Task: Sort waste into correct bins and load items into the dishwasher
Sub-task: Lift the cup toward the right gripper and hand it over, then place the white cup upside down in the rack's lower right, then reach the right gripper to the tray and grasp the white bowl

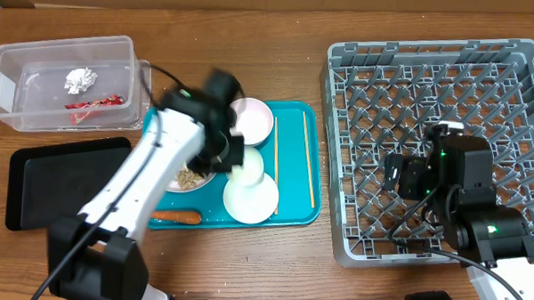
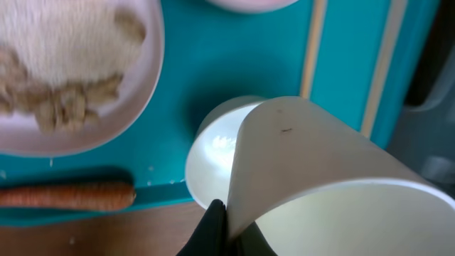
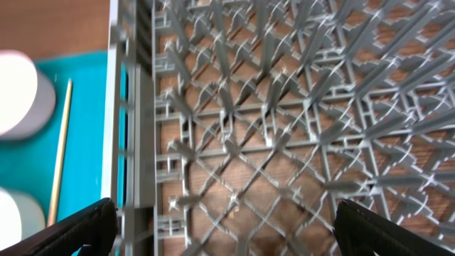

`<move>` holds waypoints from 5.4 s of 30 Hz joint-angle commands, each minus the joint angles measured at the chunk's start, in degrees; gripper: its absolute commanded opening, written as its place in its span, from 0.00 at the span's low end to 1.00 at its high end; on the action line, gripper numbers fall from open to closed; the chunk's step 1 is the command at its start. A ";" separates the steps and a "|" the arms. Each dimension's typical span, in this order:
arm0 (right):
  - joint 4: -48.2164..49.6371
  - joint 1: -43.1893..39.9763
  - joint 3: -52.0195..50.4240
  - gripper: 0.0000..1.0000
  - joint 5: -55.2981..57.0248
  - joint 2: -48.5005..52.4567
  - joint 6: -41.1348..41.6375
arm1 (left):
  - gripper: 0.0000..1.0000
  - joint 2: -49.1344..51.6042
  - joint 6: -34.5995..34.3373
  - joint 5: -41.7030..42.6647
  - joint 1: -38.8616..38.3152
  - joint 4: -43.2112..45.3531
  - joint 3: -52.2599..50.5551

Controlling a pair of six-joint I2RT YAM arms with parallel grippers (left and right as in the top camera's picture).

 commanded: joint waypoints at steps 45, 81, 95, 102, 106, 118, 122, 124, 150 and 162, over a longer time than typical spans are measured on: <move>44.24 -0.20 1.79 0.85 -80.37 18.60 -4.15 | 0.04 3.54 7.30 64.46 1.31 18.29 4.81; 37.07 -10.88 1.90 0.33 -57.96 16.02 -0.59 | 0.28 -5.14 10.16 31.06 14.05 8.28 5.60; 4.76 -41.20 1.99 0.32 -26.51 10.32 1.75 | 0.28 -13.73 10.45 13.22 23.43 2.45 5.57; -3.13 -45.18 4.48 0.32 -8.70 10.34 1.75 | 0.28 -13.73 10.40 13.25 23.43 2.64 5.57; -5.22 -45.18 5.31 0.32 -1.09 10.36 2.69 | 0.28 -13.73 10.38 13.27 23.43 2.62 5.57; -8.96 -45.16 5.20 0.50 -1.49 18.29 3.32 | 0.29 -13.73 10.38 13.44 23.43 2.08 5.57; -8.17 -45.16 5.22 0.86 -5.86 19.52 3.30 | 0.39 -13.73 10.43 13.20 23.43 2.05 5.57; -7.93 -45.16 5.75 0.88 -8.26 19.43 3.28 | 0.43 -13.73 10.43 13.20 23.43 1.95 5.57; -5.86 7.52 25.29 1.00 -30.64 20.00 -6.86 | 0.54 -13.70 10.34 2.32 23.54 -2.75 5.42; -4.57 26.45 25.07 0.87 -22.29 38.56 2.49 | 0.54 -13.70 10.34 2.32 23.54 -2.86 5.42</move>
